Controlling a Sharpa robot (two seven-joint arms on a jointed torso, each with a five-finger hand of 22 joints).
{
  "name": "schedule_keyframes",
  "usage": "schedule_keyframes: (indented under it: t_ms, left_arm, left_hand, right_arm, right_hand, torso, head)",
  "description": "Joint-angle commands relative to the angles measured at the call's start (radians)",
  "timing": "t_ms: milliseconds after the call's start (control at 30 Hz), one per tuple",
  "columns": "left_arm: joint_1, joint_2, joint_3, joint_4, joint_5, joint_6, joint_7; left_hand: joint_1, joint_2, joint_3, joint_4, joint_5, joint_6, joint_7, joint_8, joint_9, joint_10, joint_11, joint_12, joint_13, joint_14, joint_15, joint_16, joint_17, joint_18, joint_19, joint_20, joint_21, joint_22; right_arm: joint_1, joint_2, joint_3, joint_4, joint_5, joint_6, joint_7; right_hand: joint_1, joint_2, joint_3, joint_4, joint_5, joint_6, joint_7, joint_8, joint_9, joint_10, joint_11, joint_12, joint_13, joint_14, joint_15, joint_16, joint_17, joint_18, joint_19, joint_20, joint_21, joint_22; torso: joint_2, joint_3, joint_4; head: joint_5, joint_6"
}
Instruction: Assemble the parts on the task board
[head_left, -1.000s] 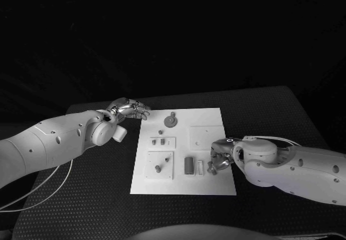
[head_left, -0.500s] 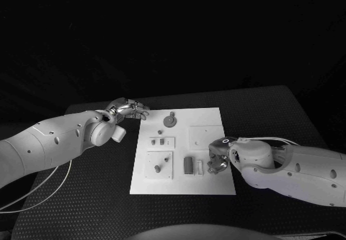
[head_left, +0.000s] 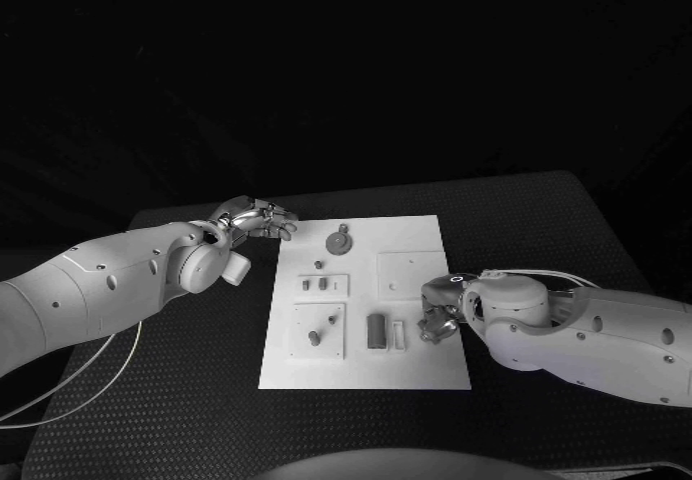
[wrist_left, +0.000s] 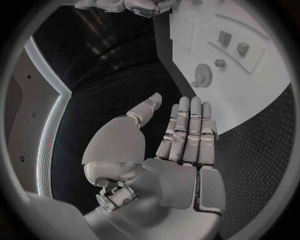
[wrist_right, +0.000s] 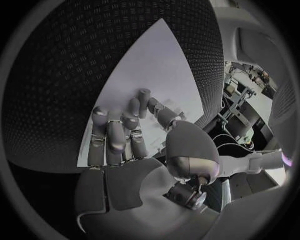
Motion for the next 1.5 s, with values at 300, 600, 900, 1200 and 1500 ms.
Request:
schedule_keyframes:
  t_ms: [300, 600, 900, 1200, 1500]
  left_arm:
    - [0.001, 0.002, 0.000, 0.002, 0.004, 0.009, 0.012]
    - [0.001, 0.001, 0.000, 0.002, 0.004, 0.009, 0.012]
    - [0.001, 0.001, 0.000, 0.001, 0.004, 0.010, 0.012]
    - [0.001, 0.002, 0.000, 0.002, 0.004, 0.010, 0.013]
    - [0.001, 0.004, 0.000, 0.002, 0.004, 0.011, 0.013]
  left_hand:
    - [0.000, -0.001, 0.000, 0.001, -0.001, -0.001, 0.000, 0.006, -0.002, -0.007, 0.000, -0.006, -0.001, 0.005, 0.005, -0.007, 0.002, -0.015, -0.001, 0.004, -0.001, -0.001]
    - [0.000, -0.001, 0.000, 0.001, -0.001, -0.001, 0.000, 0.006, -0.002, -0.007, -0.001, -0.006, -0.001, 0.006, 0.005, -0.007, 0.003, -0.015, -0.001, 0.004, -0.001, -0.001]
    - [0.000, -0.001, 0.000, 0.001, -0.001, -0.001, -0.001, 0.006, -0.002, -0.007, -0.001, -0.006, -0.001, 0.006, 0.005, -0.008, 0.004, -0.015, -0.001, 0.004, -0.001, -0.001]
    - [0.000, -0.002, 0.000, 0.001, -0.001, -0.001, -0.001, 0.006, -0.002, -0.006, -0.001, -0.006, -0.001, 0.006, 0.005, -0.009, 0.004, -0.015, -0.002, 0.004, -0.001, -0.001]
    - [0.000, -0.002, 0.000, 0.001, -0.001, -0.001, -0.001, 0.006, -0.002, -0.007, -0.001, -0.006, -0.001, 0.006, 0.005, -0.009, 0.005, -0.015, -0.002, 0.004, -0.001, -0.001]
  right_arm:
    - [-0.002, -0.038, -0.014, -0.015, 0.416, -0.233, -0.004]
    - [0.000, -0.041, -0.014, 0.013, 0.513, -0.317, 0.009]
    - [0.000, -0.034, -0.014, 0.043, 0.593, -0.341, 0.011]
    - [0.000, -0.015, -0.015, 0.024, 0.601, -0.327, 0.009]
    - [-0.003, 0.013, -0.015, 0.008, 0.616, -0.290, 0.006]
  right_hand:
    - [0.063, 0.055, 0.034, -0.015, 0.002, -0.022, 0.035, 0.006, -0.283, 0.019, -0.003, 0.017, 0.005, 0.020, -0.006, 0.007, 0.013, 0.016, 0.017, -0.004, 0.011, 0.019]
    - [0.060, 0.044, 0.037, -0.015, 0.002, -0.016, 0.031, 0.012, -0.282, 0.033, -0.007, 0.027, 0.013, 0.029, -0.011, 0.007, 0.017, 0.016, 0.024, -0.008, 0.015, 0.017]
    - [0.059, 0.041, 0.039, -0.014, 0.002, -0.014, 0.029, 0.014, -0.282, 0.037, -0.009, 0.030, 0.015, 0.032, -0.013, 0.007, 0.018, 0.016, 0.028, -0.010, 0.015, 0.016]
    - [0.058, 0.041, 0.040, -0.014, 0.002, -0.014, 0.029, 0.014, -0.283, 0.037, -0.009, 0.030, 0.015, 0.033, -0.014, 0.007, 0.017, 0.016, 0.028, -0.011, 0.015, 0.015]
    - [0.053, 0.040, 0.039, -0.014, 0.001, -0.016, 0.030, 0.014, -0.283, 0.036, -0.009, 0.028, 0.013, 0.031, -0.015, 0.006, 0.013, 0.016, 0.028, -0.011, 0.014, 0.015]
  torso:
    - [0.000, 0.0000, -0.0009]
    - [0.000, 0.0001, 0.0004]
    - [0.000, 0.0004, 0.0003]
    - [0.001, 0.0002, -0.0003]
    - [0.000, -0.0003, 0.0015]
  head:
    - [0.000, 0.001]
    - [-0.002, 0.000]
    - [0.001, -0.003]
    - [0.000, -0.003]
    - [0.002, -0.007]
